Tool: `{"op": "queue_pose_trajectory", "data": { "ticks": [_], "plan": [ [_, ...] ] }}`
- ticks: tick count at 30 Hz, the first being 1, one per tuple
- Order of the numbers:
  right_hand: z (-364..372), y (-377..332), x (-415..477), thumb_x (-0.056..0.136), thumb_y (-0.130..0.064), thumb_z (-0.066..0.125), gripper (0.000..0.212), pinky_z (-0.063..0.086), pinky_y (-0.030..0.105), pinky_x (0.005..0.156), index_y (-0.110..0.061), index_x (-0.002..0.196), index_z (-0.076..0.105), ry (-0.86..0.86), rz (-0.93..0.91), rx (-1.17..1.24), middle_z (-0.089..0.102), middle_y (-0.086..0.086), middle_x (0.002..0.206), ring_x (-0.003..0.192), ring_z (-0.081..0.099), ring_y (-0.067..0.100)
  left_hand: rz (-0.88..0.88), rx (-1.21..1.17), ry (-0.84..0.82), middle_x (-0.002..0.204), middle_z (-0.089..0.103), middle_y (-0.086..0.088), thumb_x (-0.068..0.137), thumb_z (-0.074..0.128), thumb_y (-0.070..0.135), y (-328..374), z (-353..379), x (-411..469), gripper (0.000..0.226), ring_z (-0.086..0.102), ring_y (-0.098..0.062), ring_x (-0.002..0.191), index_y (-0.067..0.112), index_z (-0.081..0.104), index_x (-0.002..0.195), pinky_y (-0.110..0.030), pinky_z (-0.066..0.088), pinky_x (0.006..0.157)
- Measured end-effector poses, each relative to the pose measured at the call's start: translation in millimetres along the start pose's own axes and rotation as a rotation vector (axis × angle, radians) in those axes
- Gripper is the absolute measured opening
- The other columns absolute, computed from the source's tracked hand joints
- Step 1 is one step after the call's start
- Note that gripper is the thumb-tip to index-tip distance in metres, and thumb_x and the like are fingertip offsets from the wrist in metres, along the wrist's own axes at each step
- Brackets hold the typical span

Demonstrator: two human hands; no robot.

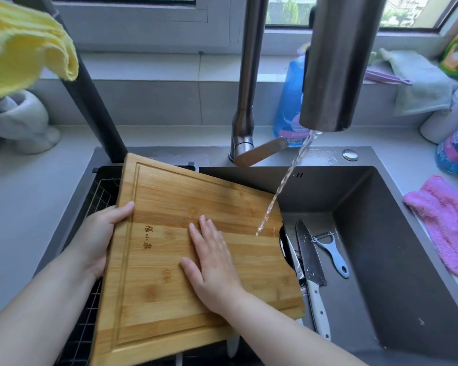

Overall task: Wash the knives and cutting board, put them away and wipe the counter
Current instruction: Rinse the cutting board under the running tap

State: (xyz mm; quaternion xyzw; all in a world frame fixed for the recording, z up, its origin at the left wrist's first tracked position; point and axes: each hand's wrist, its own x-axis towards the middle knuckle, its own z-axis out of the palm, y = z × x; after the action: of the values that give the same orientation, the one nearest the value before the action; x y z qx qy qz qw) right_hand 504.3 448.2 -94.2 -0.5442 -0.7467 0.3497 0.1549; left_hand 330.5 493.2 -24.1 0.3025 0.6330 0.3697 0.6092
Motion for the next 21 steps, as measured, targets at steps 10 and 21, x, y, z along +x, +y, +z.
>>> {"op": "queue_pose_trajectory", "data": {
  "ticks": [10, 21],
  "plan": [
    [-30.6, 78.7, -3.7, 0.1, -0.04, 0.022, 0.059, -0.005, 0.029, 0.117, -0.016, 0.149, 0.001, 0.209, 0.541, -0.096, -0.009, 0.002, 0.157, 0.145, -0.009, 0.015, 0.035, 0.012, -0.016, 0.062, 0.071, -0.003, 0.095, 0.038, 0.026, -10.2, -6.6, 12.8, 0.027, 0.067, -0.02, 0.056, 0.015, 0.062, 0.092, -0.035, 0.045, 0.062],
    [-34.3, 97.0, -57.9, 0.07, -0.078, -0.004, 0.099, -0.01, 0.021, 0.112, -0.018, 0.148, -0.005, 0.074, 0.329, -0.316, -0.02, -0.01, 0.148, 0.143, -0.014, 0.008, 0.16, 0.042, 0.009, 0.052, 0.067, 0.005, 0.097, 0.037, 0.024, -20.2, -6.0, 18.2, 0.027, 0.064, -0.019, 0.057, 0.015, 0.06, 0.086, -0.033, 0.042, 0.059]
  ]
}}
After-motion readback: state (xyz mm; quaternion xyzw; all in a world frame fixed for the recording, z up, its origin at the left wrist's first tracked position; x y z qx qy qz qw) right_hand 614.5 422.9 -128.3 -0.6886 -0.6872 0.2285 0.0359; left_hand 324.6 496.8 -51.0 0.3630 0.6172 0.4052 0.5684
